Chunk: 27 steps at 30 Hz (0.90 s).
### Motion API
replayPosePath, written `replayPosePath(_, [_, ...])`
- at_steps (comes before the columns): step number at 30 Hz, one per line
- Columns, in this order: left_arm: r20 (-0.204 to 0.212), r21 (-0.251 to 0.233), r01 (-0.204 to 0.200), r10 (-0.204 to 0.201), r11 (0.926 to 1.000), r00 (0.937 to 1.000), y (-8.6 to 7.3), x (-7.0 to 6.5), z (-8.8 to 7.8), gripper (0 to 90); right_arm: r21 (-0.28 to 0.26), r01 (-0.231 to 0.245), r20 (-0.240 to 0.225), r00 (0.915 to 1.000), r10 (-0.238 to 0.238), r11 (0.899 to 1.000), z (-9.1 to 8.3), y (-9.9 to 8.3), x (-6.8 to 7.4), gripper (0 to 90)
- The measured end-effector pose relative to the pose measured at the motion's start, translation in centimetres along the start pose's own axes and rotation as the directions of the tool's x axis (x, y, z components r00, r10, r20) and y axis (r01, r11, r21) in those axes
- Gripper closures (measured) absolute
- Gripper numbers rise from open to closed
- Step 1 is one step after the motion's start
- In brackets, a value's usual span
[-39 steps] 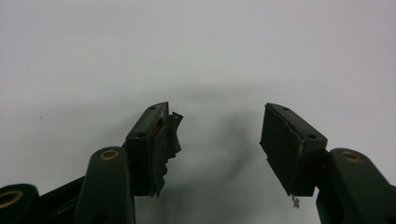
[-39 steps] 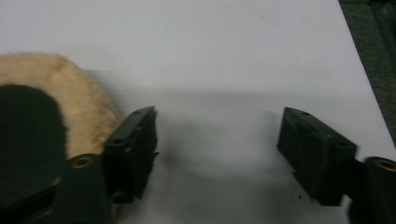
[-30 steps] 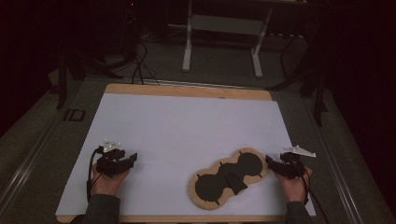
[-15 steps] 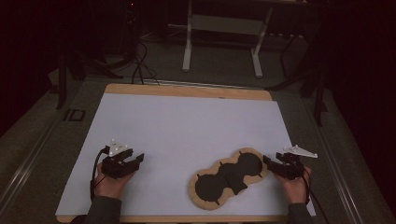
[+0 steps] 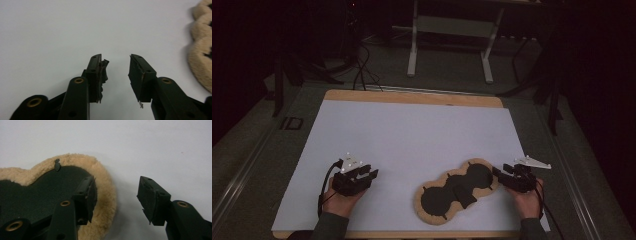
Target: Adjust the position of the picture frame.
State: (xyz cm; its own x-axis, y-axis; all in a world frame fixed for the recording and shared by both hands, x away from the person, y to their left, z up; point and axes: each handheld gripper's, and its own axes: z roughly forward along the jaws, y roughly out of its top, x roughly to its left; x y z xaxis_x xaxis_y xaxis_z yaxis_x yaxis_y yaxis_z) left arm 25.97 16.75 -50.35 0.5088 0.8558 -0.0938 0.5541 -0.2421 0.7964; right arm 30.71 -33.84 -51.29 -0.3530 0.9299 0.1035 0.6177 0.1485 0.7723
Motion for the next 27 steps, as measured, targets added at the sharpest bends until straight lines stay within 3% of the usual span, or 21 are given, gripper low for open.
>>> replayPosePath(8, [0.066,0.015,-0.06,0.059,0.9981,0.9961,0.5,-1.7,0.8,68.8,0.007,0.01,-0.007,0.9999,-0.01,1.0,0.1,0.0,0.1,49.2])
replayPosePath(12, [0.096,0.016,-0.104,0.102,0.9945,0.9902,0.7,-2.9,1.4,72.2,0.008,0.008,-0.007,0.9999,-0.008,1.0,0.1,0.0,0.1,48.8])
replayPosePath(20, [0.142,0.006,-0.137,0.134,0.9906,0.9807,0.6,-4.5,2.3,76.7,0.012,0.005,-0.004,1.0,-0.005,1.0,0.2,-0.1,-0.1,47.8])
replayPosePath(27, [0.163,0.008,-0.138,0.135,0.9904,0.9774,0.6,-5.0,2.9,75.8,0.017,0.001,-0.006,1.0,-0.001,1.0,0.3,-0.2,-0.1,46.8])
